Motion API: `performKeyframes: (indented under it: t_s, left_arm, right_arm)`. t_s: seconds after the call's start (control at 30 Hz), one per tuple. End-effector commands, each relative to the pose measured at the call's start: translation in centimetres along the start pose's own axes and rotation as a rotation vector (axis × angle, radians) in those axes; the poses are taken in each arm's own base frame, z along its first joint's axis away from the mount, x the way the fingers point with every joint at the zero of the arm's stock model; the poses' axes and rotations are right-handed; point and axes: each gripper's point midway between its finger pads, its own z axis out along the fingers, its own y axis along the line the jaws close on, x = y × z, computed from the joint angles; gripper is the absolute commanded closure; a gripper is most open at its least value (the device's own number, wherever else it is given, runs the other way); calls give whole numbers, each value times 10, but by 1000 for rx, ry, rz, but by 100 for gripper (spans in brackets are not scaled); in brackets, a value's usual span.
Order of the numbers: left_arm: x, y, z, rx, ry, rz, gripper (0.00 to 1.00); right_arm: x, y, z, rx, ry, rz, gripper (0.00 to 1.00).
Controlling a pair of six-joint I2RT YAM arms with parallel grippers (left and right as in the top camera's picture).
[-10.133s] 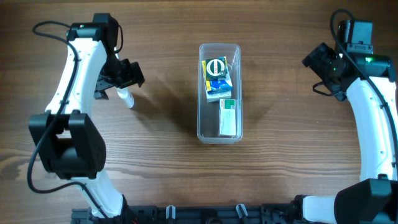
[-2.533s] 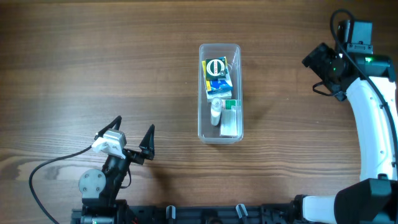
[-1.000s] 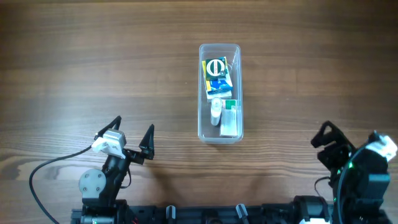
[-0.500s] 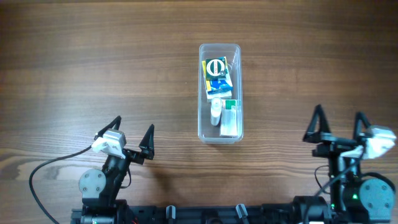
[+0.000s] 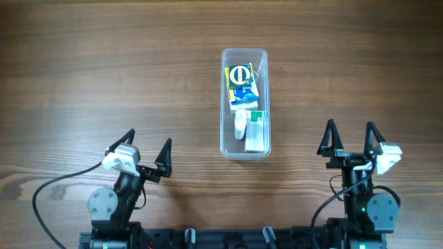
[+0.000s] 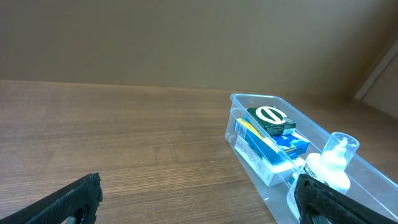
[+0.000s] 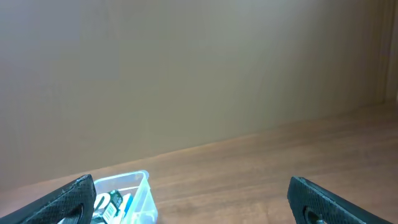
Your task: Pack container
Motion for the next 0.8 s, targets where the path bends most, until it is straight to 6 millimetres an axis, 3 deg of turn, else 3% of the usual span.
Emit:
performKeyframes:
  t_s: [0.0,0.1,0.2,0.77]
  left_arm:
    - [0,4,0,-17,-6,24,0]
    - [0,4,0,-17,-6,24,0]
    - [0,4,0,-17,-6,24,0]
    - [0,4,0,-16,-6,24,0]
  right_arm:
    - [18,-5,1,7,16,0,0]
    - [45,-7,2,-4,83,-51,0]
    - [54,4,1,-83,122,-173,0]
    - [56,4,1,-84,129,-205,0]
